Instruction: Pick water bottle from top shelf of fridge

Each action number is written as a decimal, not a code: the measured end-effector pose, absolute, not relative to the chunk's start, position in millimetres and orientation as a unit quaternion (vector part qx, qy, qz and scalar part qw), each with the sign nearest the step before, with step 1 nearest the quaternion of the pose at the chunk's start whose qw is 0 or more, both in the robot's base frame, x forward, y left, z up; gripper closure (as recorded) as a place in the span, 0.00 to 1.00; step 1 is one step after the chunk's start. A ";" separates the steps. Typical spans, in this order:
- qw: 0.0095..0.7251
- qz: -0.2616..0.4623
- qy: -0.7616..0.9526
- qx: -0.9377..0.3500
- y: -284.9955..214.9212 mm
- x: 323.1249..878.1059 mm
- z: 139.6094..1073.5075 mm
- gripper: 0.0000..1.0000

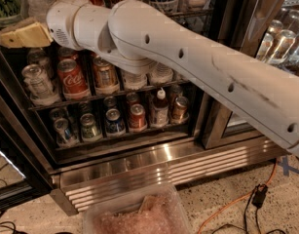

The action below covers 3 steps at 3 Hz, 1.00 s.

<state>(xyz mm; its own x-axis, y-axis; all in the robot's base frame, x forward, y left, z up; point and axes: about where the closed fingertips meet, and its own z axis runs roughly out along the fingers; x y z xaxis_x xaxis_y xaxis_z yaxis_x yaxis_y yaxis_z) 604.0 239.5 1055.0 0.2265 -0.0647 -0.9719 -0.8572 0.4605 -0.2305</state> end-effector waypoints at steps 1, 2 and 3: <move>0.670 0.292 0.545 -0.410 238.5 611.0 1059.1 0.00; 0.674 0.290 0.548 -0.402 239.7 617.1 1058.6 0.00; 0.671 0.296 0.551 -0.397 247.6 626.0 1052.0 0.00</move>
Offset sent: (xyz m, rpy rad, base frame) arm 0.0232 -0.0024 0.0016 0.0384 -0.0048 -0.0779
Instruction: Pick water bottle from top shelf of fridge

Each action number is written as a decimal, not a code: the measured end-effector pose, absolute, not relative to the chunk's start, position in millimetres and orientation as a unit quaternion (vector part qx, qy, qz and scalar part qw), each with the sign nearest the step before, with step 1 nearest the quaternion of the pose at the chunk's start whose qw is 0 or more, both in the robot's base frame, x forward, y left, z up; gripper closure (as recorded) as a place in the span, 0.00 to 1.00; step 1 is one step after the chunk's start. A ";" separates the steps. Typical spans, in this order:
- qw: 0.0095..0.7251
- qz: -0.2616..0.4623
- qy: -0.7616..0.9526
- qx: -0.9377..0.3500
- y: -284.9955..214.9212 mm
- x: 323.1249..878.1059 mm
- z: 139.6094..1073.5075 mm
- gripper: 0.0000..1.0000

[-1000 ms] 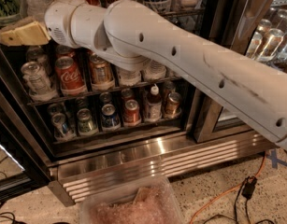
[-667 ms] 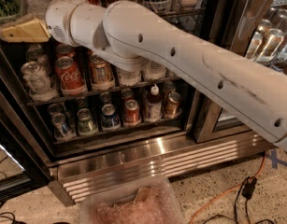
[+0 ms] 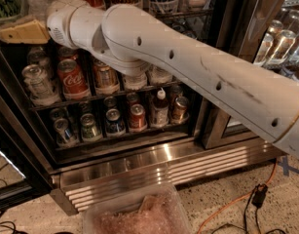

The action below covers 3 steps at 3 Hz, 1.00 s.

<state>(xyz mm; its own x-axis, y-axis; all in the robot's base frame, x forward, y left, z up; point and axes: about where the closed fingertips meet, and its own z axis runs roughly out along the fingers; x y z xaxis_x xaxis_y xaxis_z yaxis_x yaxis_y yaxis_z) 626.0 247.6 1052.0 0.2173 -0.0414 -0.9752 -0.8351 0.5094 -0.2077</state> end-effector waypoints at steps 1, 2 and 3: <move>0.670 0.298 0.553 -0.396 251.1 629.2 1049.4 0.00; 0.674 0.301 0.550 -0.390 252.6 633.6 1051.1 0.00; 0.681 0.302 0.548 -0.382 249.4 636.7 1054.6 0.00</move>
Offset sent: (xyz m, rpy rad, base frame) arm 0.0169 0.0028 -0.0005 0.0416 0.0057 -0.0119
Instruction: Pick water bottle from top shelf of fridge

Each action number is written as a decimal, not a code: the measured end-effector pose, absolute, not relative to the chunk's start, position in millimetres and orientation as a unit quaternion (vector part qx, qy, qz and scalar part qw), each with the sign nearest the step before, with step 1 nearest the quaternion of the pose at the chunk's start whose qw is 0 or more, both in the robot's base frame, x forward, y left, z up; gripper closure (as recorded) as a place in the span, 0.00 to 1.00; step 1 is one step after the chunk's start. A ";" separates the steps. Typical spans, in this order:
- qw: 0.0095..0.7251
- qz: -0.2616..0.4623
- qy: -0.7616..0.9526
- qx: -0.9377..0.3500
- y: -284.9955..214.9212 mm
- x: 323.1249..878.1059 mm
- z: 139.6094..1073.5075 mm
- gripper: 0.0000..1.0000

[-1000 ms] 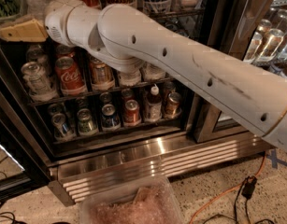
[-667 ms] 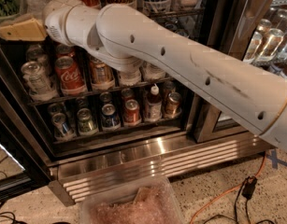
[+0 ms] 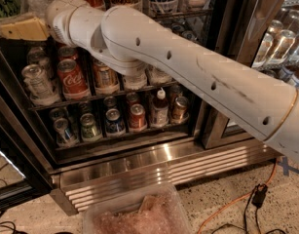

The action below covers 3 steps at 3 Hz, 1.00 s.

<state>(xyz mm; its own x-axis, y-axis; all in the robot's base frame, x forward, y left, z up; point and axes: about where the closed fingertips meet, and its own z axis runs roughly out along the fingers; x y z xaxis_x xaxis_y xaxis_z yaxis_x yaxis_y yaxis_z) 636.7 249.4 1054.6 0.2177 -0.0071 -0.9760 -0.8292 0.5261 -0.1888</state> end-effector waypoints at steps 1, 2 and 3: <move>0.685 0.302 0.545 -0.378 247.6 638.7 1058.0 0.00; 0.685 0.302 0.545 -0.378 247.6 638.7 1058.0 0.19; 0.685 0.303 0.545 -0.378 247.8 639.0 1057.5 0.50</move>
Offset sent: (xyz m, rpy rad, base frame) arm 0.0072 -0.0050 -0.0003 0.0144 -0.0015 -0.0042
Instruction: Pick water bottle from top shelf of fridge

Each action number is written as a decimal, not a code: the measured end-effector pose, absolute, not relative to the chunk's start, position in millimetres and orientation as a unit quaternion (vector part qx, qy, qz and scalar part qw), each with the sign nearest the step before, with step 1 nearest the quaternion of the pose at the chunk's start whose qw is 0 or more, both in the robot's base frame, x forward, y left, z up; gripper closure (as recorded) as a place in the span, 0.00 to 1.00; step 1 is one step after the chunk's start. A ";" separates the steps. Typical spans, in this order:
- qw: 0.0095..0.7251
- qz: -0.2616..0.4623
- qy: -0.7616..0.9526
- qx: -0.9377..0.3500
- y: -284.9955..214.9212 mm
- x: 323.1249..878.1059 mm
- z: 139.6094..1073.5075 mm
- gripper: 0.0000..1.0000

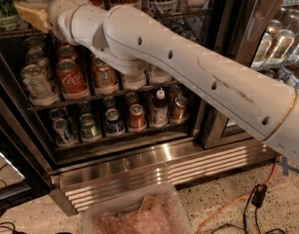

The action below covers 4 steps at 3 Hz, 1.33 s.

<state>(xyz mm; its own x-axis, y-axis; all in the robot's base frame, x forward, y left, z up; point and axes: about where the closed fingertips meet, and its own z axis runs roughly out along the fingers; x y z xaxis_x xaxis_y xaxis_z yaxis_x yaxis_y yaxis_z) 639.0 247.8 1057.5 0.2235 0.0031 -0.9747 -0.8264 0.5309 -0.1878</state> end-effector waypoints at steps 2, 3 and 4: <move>0.685 0.303 0.545 -0.378 242.9 642.9 1060.8 0.96; 0.685 0.303 0.544 -0.378 241.5 643.4 1060.8 1.00; 0.686 0.304 0.541 -0.380 242.2 642.6 1062.3 1.00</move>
Offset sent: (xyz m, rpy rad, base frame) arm 0.0039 -0.0046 -0.0071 0.0074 0.0019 -0.0038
